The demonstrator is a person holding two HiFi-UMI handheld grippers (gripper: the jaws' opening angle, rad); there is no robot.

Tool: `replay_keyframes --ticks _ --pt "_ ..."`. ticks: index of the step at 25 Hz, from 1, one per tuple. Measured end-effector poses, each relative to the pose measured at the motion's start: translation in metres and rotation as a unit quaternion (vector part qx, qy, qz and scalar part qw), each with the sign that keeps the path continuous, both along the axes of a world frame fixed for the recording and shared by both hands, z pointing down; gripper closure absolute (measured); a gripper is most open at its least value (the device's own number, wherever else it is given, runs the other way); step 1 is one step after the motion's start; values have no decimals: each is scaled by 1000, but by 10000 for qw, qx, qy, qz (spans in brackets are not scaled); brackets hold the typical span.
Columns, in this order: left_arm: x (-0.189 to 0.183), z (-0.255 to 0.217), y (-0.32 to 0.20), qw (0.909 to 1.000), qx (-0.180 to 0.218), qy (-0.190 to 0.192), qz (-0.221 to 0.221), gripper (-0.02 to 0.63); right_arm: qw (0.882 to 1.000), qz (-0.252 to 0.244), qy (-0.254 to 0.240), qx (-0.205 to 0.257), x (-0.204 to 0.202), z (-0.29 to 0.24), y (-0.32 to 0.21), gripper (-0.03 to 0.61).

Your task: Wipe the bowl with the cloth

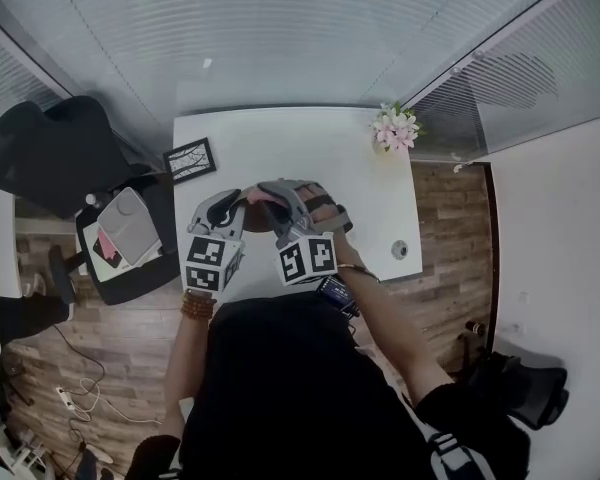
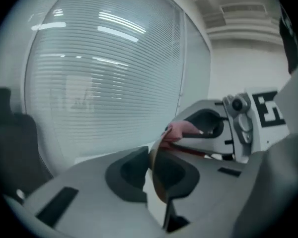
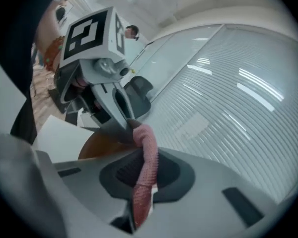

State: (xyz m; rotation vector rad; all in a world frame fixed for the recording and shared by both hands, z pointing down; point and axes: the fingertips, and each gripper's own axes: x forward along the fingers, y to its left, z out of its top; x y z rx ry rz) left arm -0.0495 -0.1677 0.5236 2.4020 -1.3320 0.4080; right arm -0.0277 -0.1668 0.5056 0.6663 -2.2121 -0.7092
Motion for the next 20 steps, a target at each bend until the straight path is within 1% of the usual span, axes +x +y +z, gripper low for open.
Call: replay_keyframes --ticks 1,2,4,5,6,7,8,9,11,13,16,17,18,19,20 --pt "-3 -5 -2 9987 -25 484 -181 577 9992 203 -311 -110 1 -5 -4 551" --pt "-6 -10 -4 9945 -60 990 -344 568 9970 398 -628 -222 1 -11 -7 546" --pt "-11 -19 -3 9804 -99 1870 -612 565 9907 675 -1137 -321 1 -23 -10 534" --pt "-14 -23 -3 9725 -90 2210 -726 565 9885 749 -1282 -295 0 -29 -10 530" --pt "-16 -26 -3 9653 -69 2470 -839 563 9873 797 -1354 -243 -1 -34 -10 529" --pt "-20 -26 -3 9596 -56 2645 -959 560 9870 828 -1364 -190 -1 -36 -10 529" --pt "-23 -24 -3 9557 -59 2734 -1086 558 9875 845 -1321 -162 -1 -35 -9 534" --pt "-26 -22 -3 9538 -73 2753 -1205 555 9883 854 -1249 -172 -1 -31 -9 541" --pt "-30 -17 -1 9528 -77 2703 -1379 555 9888 884 -1162 -316 -2 -23 -8 548" --pt "-33 -15 2 9497 -34 2763 -1474 554 9859 938 -1264 -561 -3 -19 -8 549" --pt "-34 -18 4 9396 34 3086 -1479 551 9775 1054 -1615 -857 0 -22 -10 548" --pt "-32 -17 4 9407 16 3094 -1392 548 9763 1079 -1640 -909 2 -22 -10 548" --pt "-29 -14 3 9467 -48 2976 -1229 545 9785 1055 -1529 -897 4 -20 -10 549" --pt "-24 -9 3 9574 -154 2706 -993 543 9838 964 -1282 -796 7 -16 -9 552" --pt "-19 -2 3 9712 -273 2258 -715 545 9904 806 -935 -615 9 -11 -8 554"
